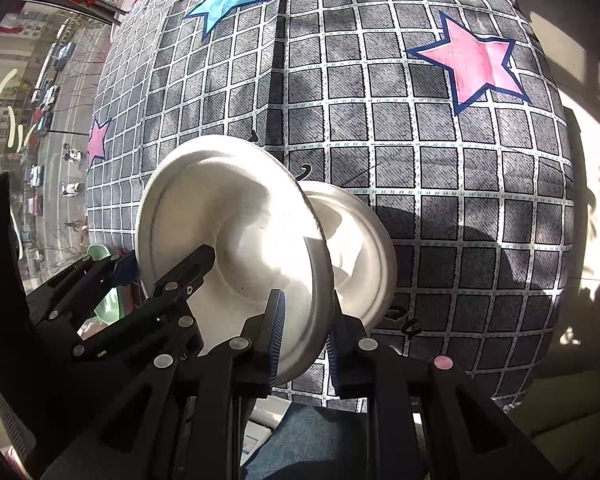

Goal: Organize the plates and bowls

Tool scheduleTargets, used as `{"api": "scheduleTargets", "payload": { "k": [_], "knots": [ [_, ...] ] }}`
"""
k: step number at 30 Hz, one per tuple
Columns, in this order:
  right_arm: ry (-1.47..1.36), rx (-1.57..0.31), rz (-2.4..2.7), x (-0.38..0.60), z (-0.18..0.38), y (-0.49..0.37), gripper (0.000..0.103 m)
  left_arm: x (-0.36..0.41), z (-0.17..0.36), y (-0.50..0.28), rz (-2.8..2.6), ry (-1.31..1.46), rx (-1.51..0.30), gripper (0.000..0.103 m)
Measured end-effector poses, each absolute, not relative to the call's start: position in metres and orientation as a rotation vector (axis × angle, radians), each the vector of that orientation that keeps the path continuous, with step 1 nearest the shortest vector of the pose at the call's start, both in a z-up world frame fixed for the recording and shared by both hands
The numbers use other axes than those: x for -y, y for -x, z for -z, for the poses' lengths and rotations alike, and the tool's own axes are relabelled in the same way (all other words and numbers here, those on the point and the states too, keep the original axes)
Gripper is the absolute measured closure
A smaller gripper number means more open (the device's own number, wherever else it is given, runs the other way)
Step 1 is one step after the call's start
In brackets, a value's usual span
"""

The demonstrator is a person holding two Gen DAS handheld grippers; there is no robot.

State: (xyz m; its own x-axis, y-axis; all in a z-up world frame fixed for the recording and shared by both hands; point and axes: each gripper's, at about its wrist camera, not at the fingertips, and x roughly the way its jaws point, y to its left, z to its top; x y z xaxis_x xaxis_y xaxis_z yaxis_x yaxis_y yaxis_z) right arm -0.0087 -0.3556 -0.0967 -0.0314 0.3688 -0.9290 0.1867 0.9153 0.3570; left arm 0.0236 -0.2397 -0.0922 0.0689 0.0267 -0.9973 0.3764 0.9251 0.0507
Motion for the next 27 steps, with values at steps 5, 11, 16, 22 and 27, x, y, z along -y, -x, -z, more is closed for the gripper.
{"api": "scheduleTargets", "payload": {
  "k": [5, 11, 16, 22, 27],
  "knots": [
    [-0.468, -1.613, -0.118, 0.375, 0.102, 0.013, 0.081, 0.255, 0.095, -0.019, 0.304, -0.365, -1.481, 0.064],
    [-0.481, -1.611, -0.093, 0.387, 0.105, 0.019, 0.081, 0.267, 0.098, -0.016, 0.33, -0.372, -1.487, 0.064],
    [-0.506, -1.614, -0.063, 0.398, 0.111, 0.028, 0.081, 0.277, 0.11, -0.011, 0.35, -0.397, -1.51, 0.065],
    [-0.487, -1.629, -0.039, 0.401, 0.125, 0.032, 0.081, 0.284, 0.122, -0.009, 0.349, -0.423, -1.517, 0.062],
    [-0.435, -1.619, -0.033, 0.399, 0.128, 0.026, 0.075, 0.275, 0.119, -0.015, 0.268, -0.419, -1.499, 0.032]
  ]
}}
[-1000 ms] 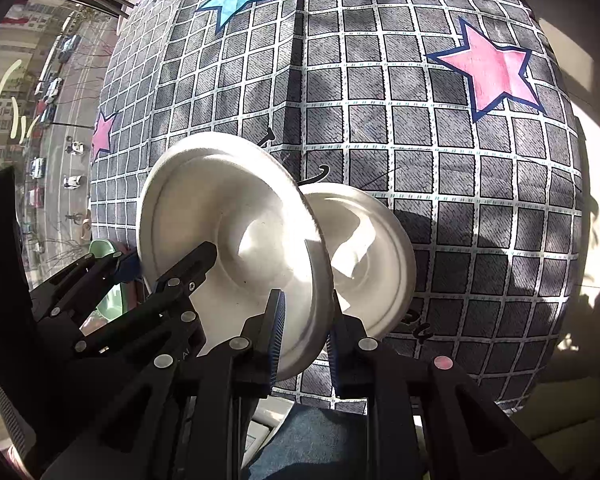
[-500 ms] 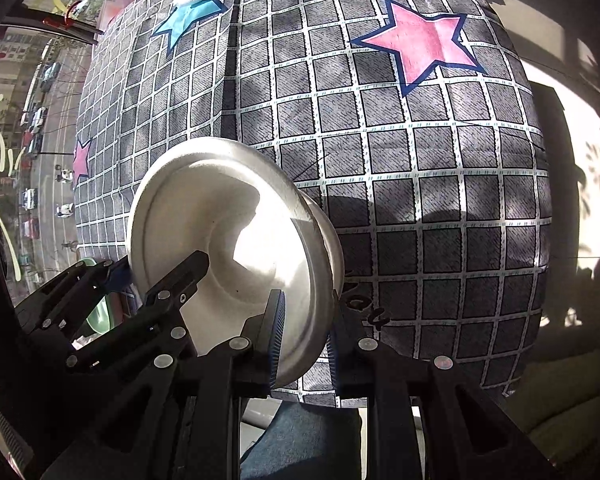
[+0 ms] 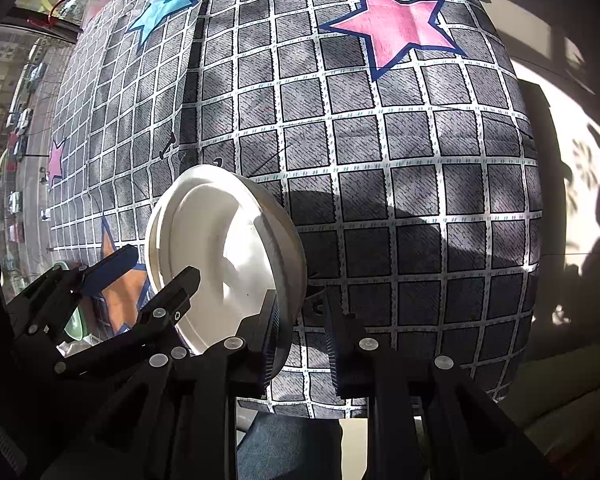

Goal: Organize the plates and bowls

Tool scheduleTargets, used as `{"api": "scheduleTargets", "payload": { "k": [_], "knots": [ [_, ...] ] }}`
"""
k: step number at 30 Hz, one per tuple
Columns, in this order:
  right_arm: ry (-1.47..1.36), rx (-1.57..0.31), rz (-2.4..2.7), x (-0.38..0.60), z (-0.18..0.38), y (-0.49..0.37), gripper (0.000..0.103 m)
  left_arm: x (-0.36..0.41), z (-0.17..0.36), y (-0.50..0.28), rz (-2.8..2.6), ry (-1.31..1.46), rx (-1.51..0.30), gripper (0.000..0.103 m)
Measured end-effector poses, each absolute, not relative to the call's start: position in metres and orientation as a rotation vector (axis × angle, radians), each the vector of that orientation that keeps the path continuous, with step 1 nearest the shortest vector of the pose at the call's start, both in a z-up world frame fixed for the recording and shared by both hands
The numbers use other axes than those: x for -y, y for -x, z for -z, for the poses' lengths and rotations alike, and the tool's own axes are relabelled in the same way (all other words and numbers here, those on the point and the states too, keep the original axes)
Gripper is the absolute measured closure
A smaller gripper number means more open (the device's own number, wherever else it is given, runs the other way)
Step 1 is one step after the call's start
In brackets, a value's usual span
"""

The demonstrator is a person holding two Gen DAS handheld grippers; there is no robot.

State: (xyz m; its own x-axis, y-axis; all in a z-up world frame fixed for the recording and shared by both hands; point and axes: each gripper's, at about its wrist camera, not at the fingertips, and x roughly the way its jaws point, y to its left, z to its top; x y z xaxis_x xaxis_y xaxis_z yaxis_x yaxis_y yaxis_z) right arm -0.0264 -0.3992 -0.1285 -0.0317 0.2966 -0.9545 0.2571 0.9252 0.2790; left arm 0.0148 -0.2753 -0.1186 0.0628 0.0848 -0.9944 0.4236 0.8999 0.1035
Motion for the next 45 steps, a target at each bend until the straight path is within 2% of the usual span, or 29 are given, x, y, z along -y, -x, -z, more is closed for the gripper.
{"api": "scheduleTargets", "payload": {
  "k": [2, 3, 4, 19, 32, 34, 38, 45],
  "knots": [
    [-0.422, -1.609, -0.004, 0.404, 0.127, 0.026, 0.047, 0.265, 0.115, -0.018, 0.245, -0.398, -1.501, 0.023],
    [-0.443, -1.59, 0.0, 0.409, 0.125, 0.027, 0.019, 0.258, 0.113, -0.019, 0.237, -0.376, -1.501, 0.021],
    [-0.472, -1.571, -0.003, 0.414, 0.123, 0.029, 0.011, 0.251, 0.111, -0.019, 0.224, -0.353, -1.503, 0.021],
    [-0.528, -1.544, 0.052, 0.427, 0.13, 0.041, 0.011, 0.197, 0.105, -0.008, 0.116, -0.298, -1.545, 0.021],
    [-0.357, -1.647, -0.03, 0.376, 0.189, 0.01, 0.009, 0.172, 0.097, -0.006, 0.055, -0.295, -1.541, 0.021],
    [-0.331, -1.644, -0.058, 0.369, 0.186, 0.006, 0.009, 0.173, 0.096, -0.007, 0.057, -0.305, -1.542, 0.021],
    [-0.435, -1.534, -0.129, 0.377, 0.155, 0.005, 0.009, 0.178, 0.093, -0.007, 0.072, -0.318, -1.527, 0.021],
    [-0.417, -1.357, -0.01, 0.417, 0.113, 0.023, 0.009, 0.188, 0.096, -0.007, 0.102, -0.344, -1.534, 0.021]
  ]
}}
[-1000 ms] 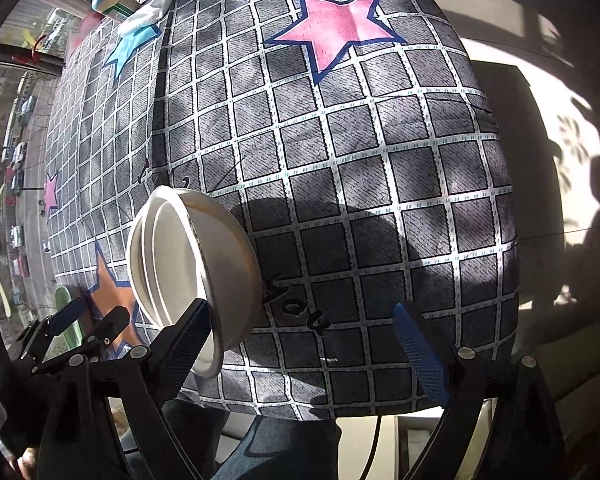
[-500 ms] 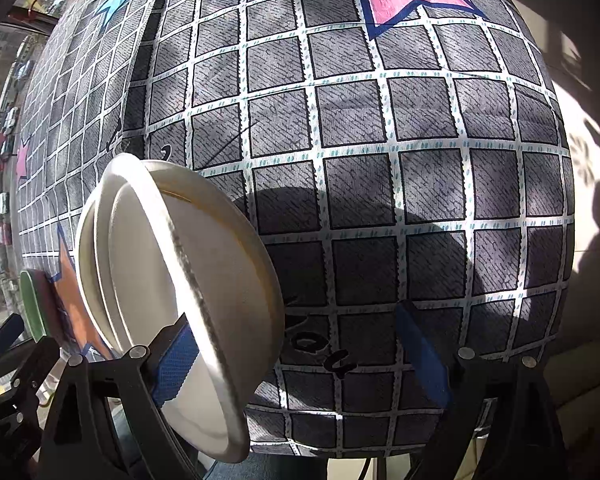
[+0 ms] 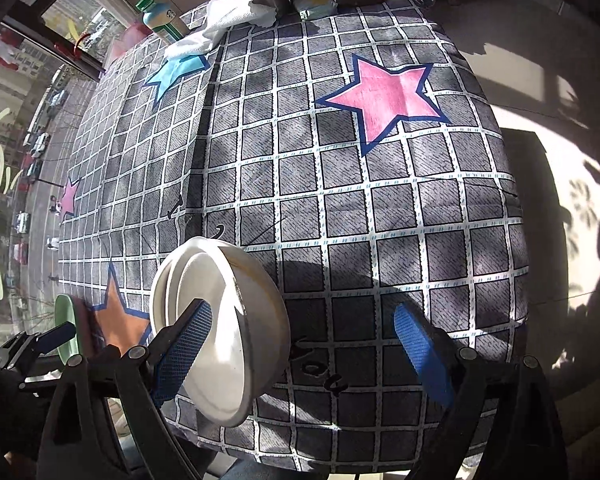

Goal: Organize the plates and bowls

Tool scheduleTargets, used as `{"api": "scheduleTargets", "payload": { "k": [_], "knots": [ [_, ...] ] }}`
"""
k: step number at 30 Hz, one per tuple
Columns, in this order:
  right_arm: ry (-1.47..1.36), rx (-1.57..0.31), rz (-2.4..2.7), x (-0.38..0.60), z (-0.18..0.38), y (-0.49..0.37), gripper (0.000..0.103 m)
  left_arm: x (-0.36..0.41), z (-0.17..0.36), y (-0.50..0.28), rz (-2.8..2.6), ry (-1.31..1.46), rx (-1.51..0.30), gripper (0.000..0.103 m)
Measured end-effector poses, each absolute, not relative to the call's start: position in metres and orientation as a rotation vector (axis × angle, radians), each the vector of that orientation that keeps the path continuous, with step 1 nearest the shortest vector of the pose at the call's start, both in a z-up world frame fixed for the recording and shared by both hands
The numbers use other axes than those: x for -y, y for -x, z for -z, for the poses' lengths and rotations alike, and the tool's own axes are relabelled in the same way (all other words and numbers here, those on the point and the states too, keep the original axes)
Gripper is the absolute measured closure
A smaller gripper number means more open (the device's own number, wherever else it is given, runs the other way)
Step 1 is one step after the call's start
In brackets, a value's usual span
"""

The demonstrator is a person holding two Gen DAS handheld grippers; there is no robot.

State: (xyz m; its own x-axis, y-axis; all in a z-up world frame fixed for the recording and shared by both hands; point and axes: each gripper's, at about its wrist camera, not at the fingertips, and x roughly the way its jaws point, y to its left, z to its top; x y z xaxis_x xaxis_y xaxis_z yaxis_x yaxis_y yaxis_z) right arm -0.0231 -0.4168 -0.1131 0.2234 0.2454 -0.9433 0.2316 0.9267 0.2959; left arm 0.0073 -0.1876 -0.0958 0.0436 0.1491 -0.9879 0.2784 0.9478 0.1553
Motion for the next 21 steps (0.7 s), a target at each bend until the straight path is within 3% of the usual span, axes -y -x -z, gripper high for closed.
{"api": "scheduleTargets", "payload": {
  "k": [7, 16, 21],
  "knots": [
    [-0.408, -1.22, 0.274, 0.435, 0.092, 0.031, 0.009, 0.188, 0.09, -0.01, 0.082, -0.354, -1.508, 0.021],
    [-0.035, -1.345, 0.349, 0.406, 0.119, 0.021, 0.009, 0.195, 0.096, -0.013, 0.079, -0.316, -1.528, 0.021],
    [0.024, -1.399, 0.292, 0.39, 0.138, 0.011, 0.009, 0.199, 0.096, -0.012, 0.093, -0.322, -1.53, 0.021]
  ]
}}
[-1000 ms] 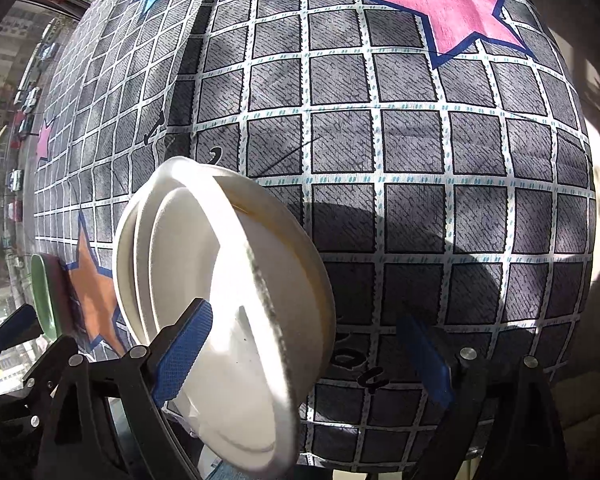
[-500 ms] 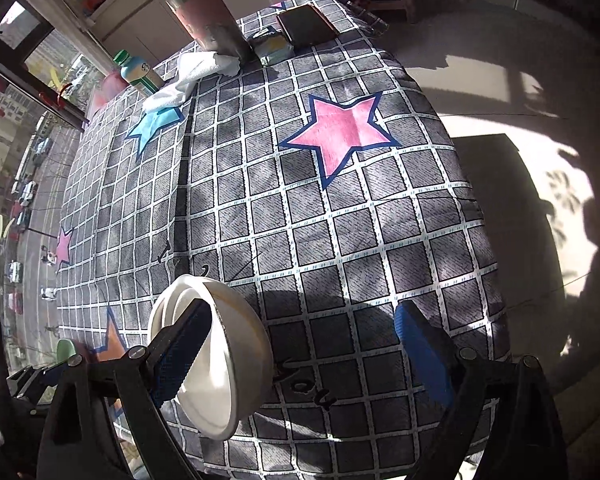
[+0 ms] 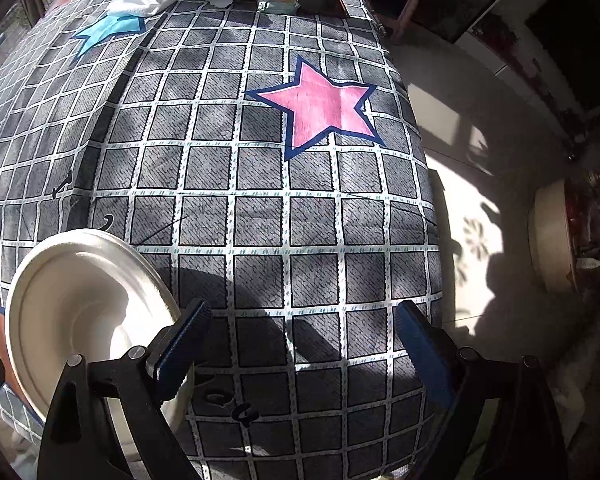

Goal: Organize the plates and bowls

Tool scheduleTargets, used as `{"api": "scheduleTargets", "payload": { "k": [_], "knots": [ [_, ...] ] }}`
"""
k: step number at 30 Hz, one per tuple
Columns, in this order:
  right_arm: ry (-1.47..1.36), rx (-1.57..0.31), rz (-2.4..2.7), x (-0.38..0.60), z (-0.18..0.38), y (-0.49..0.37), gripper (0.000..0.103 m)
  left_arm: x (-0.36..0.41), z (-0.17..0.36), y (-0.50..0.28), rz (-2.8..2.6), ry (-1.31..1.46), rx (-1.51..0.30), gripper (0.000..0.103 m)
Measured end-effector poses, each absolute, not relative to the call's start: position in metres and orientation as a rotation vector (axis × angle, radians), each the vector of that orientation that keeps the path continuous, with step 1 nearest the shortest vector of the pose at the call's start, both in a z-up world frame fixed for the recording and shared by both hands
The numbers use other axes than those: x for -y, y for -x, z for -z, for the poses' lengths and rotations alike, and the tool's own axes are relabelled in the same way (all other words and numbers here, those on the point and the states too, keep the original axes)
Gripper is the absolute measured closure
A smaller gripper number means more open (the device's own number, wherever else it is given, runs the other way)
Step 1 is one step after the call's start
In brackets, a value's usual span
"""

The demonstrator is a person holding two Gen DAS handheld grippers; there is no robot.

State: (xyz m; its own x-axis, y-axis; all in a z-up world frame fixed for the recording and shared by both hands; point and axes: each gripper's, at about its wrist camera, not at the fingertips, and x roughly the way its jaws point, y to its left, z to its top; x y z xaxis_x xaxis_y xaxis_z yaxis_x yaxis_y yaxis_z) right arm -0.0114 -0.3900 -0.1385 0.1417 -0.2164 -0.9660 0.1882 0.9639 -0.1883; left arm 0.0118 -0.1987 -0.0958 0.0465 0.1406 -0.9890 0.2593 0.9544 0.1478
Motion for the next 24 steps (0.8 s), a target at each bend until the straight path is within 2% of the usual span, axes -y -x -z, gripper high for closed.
{"api": "scheduleTargets", "payload": {
  "k": [8, 24],
  "knots": [
    [-0.222, -1.425, 0.178, 0.421, 0.129, 0.012, 0.009, 0.204, 0.1, -0.025, 0.098, -0.28, -1.531, 0.021],
    [-0.315, -1.546, 0.028, 0.402, 0.146, 0.019, 0.009, 0.224, 0.142, -0.031, 0.108, -0.292, -1.566, 0.021]
  ]
}}
